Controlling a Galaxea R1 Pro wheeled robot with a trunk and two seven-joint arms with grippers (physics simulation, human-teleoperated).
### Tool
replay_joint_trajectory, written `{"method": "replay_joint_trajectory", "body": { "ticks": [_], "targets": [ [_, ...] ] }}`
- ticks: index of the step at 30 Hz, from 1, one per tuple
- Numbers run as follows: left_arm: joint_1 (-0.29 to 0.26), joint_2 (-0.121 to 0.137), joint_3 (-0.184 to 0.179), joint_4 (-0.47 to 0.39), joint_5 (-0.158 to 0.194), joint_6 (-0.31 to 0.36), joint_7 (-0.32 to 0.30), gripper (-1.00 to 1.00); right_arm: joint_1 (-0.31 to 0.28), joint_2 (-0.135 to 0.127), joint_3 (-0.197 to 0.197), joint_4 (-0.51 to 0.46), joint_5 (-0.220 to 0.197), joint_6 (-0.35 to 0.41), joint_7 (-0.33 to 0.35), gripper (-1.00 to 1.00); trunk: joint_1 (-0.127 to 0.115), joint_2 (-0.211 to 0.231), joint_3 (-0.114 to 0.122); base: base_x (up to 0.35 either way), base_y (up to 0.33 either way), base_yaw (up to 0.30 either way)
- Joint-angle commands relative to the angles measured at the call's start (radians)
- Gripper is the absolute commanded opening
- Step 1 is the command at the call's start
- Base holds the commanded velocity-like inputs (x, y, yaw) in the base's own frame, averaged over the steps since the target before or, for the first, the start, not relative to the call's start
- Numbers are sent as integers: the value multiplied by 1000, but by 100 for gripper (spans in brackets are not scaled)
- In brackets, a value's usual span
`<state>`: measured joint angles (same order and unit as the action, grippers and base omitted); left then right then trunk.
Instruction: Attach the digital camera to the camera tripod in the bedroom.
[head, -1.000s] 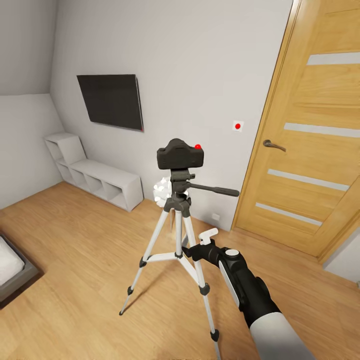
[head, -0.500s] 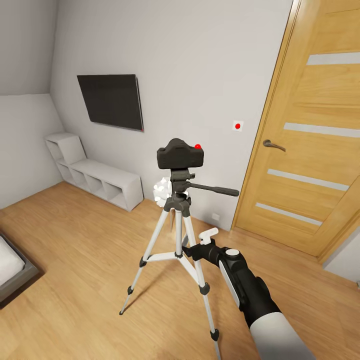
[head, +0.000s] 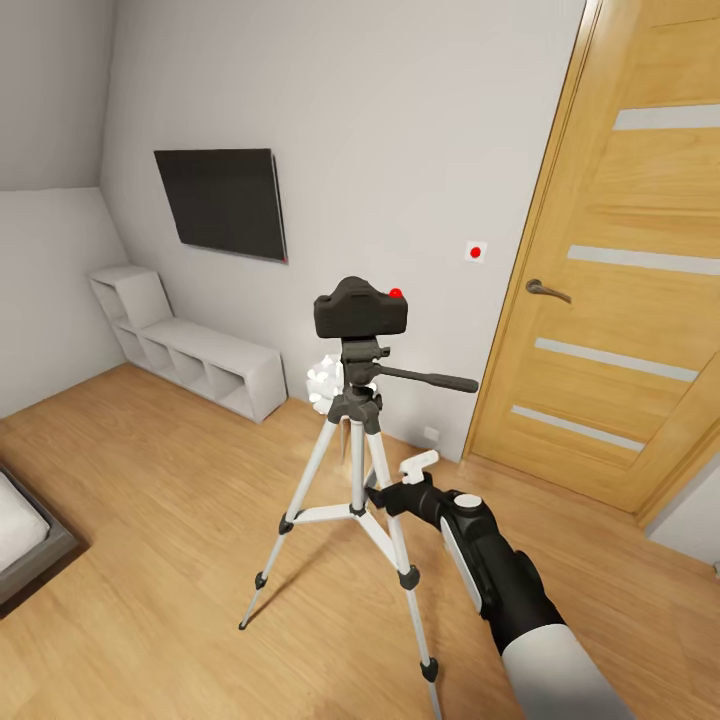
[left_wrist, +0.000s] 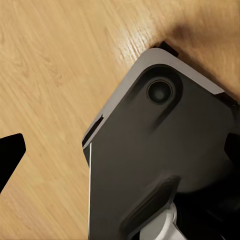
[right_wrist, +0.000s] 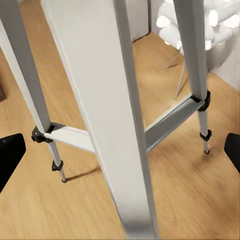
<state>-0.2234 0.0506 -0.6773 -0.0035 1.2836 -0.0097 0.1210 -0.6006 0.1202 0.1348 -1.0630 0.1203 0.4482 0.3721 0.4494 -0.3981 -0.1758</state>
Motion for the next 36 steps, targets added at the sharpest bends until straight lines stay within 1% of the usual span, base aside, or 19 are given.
{"method": "replay_joint_trajectory", "body": {
  "ticks": [1, 3, 9, 13, 18, 26, 30, 36],
  "targets": [
    [-1, 0, -8, -1, 7, -1, 3, 100, 1, -3, -1, -11, 10, 5, 8, 100, 1, -2, -2, 0, 0, 0],
    [-1, 0, -8, -1, 7, -1, 3, 100, 4, -15, -1, -31, 9, 9, 10, 100, 1, -2, -2, 0, 0, 0],
    [-1, 0, -8, -1, 7, -1, 3, 100, 10, -63, 2, -96, -1, 34, 23, 100, 1, -2, -2, 0, 0, 0],
    [-1, 0, -8, -1, 7, -1, 3, 100, 11, -79, 3, -118, -3, 56, 35, 100, 1, -2, -2, 0, 0, 0],
    [-1, 0, -8, 0, 7, -1, 3, 100, 11, -88, 3, -130, -1, 72, 42, 100, 1, -2, -2, 0, 0, 0],
    [-1, 0, -8, 0, 7, -1, 3, 100, 12, -93, 3, -136, 2, 79, 56, 100, 1, -2, -2, -12, 0, 0],
    [-1, 0, -8, 0, 7, -1, 3, 100, 12, -94, 3, -136, 3, 86, 80, 100, 1, -2, -2, -88, 0, 0],
    [-1, 0, -8, -1, 7, -1, 3, 100, 12, -94, 2, -137, 8, 116, 125, 100, 1, -2, -2, -71, 0, 0]
  ]
}}
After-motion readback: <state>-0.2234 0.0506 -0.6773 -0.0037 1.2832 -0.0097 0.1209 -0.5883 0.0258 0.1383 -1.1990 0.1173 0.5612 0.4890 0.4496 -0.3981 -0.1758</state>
